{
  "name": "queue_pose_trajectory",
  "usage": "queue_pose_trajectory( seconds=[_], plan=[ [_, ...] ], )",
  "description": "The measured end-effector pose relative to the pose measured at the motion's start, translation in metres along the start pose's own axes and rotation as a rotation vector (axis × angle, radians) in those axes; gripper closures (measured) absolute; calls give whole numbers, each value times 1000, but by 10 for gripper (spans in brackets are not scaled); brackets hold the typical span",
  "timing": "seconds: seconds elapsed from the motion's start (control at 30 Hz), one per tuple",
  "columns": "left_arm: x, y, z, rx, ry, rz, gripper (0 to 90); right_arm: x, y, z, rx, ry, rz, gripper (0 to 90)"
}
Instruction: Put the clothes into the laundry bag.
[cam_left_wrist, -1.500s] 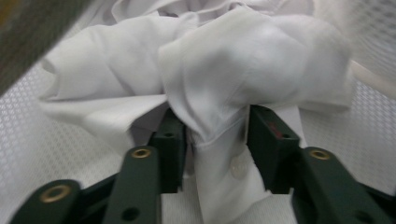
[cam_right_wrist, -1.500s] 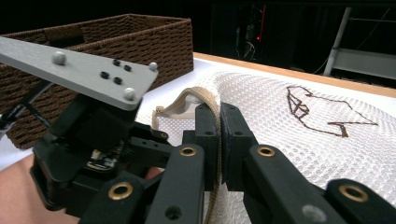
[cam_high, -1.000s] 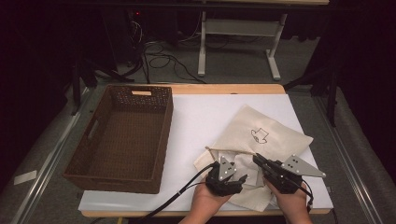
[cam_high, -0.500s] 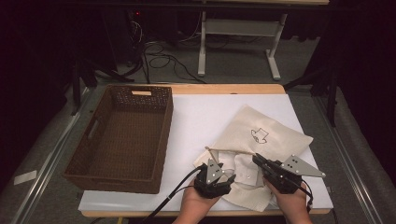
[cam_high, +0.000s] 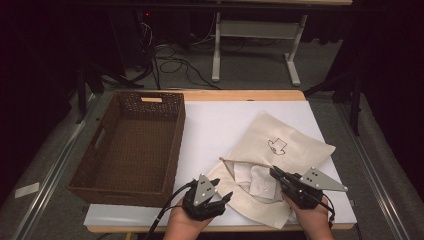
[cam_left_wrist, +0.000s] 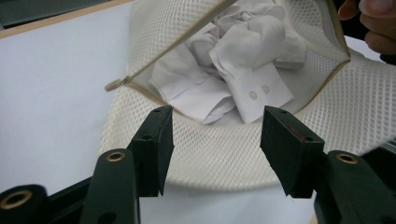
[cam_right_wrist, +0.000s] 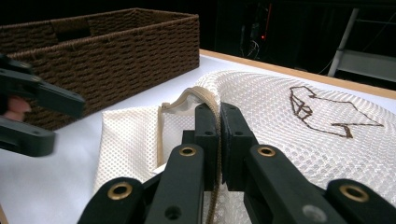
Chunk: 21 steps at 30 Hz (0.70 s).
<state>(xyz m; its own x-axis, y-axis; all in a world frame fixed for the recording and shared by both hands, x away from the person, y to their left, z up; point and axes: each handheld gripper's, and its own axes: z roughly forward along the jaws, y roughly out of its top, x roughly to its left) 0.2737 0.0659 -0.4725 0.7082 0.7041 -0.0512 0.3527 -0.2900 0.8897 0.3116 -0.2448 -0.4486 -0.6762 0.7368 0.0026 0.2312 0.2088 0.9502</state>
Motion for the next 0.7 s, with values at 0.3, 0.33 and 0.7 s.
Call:
queue_pose_trajectory(
  seconds=[0.3,0.33,0.7],
  plan=[
    [4,-16,29,19,17,-41,485,3,-2,1,11,-5,-2,885],
    [2,-14,38,22,19,-31,484,3,-2,2,12,-2,-6,885],
    [-3,5,115,220,84,-20,668,2,-3,1,9,6,5,885]
  ],
)
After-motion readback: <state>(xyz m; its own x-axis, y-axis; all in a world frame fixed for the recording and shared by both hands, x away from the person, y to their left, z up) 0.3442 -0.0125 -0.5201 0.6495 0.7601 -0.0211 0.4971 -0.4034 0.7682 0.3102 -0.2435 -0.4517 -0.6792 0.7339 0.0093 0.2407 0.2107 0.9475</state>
